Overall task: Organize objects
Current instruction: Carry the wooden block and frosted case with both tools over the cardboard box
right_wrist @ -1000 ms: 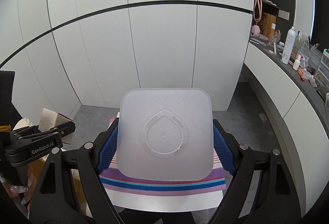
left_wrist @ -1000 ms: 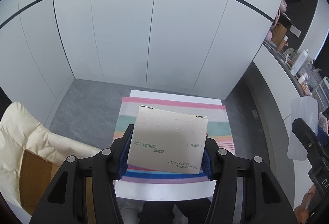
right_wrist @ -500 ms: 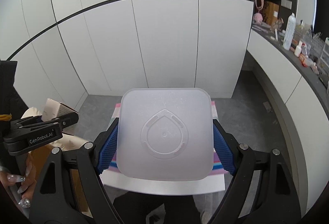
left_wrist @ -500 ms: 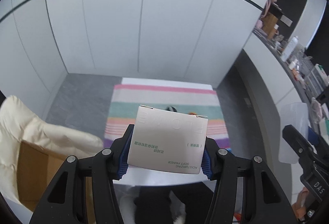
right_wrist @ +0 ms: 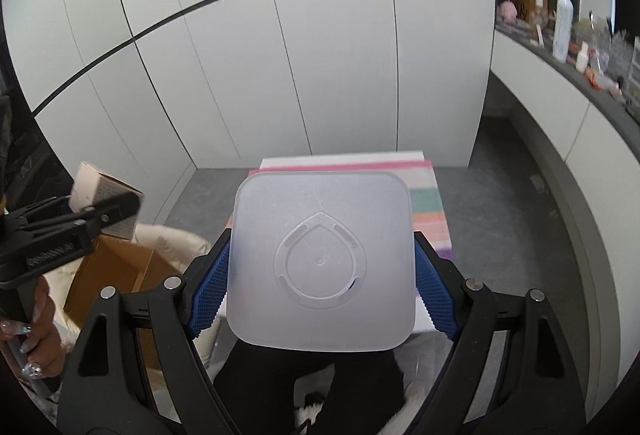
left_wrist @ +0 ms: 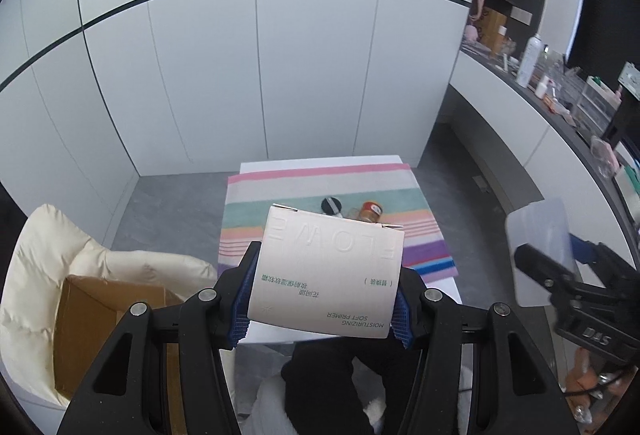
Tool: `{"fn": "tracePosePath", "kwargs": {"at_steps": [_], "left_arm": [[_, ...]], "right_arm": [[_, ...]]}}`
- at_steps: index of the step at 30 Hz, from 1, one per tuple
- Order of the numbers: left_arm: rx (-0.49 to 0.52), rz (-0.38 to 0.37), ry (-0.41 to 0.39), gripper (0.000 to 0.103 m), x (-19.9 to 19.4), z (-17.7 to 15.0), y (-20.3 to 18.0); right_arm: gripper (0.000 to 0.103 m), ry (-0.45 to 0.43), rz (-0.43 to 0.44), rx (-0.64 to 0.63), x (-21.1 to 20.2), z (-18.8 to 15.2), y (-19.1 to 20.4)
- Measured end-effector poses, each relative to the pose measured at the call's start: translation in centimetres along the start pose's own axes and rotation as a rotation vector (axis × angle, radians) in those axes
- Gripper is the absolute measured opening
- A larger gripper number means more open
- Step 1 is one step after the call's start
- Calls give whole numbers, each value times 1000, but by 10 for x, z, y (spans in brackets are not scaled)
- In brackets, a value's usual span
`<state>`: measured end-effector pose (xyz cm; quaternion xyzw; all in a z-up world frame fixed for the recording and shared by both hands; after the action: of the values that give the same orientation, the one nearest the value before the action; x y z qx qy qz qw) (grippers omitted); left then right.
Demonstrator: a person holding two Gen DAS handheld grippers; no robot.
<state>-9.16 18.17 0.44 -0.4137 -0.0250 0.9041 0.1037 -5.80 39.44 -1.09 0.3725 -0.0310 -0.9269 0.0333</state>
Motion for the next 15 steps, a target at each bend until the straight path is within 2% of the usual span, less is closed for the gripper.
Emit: {"fn": "tracePosePath", "kwargs": {"at_steps": [7, 12, 15], "left_arm": [[33, -38, -1, 56, -21, -39, -10], [44, -92, 95, 56, -9, -80, -15], [34, -89, 117, 56, -3, -93, -10]], "right_arm": [[85, 48, -3, 20, -9, -45, -7], [85, 104, 9, 30, -11, -82, -11], [85, 138, 12, 44, -10, -101, -16]]}}
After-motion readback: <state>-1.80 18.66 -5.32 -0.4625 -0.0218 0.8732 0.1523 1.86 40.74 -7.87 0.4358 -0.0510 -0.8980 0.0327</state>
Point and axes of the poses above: each gripper's, at about its wrist camera, not at the fingertips, and x roughly the way its jaws point, y to its left, z to its top, the point moved 6 cm from there along x, roughly the way its jaws point, and after that the axes turned 6 degrees about -x, right-handed, at the moved point
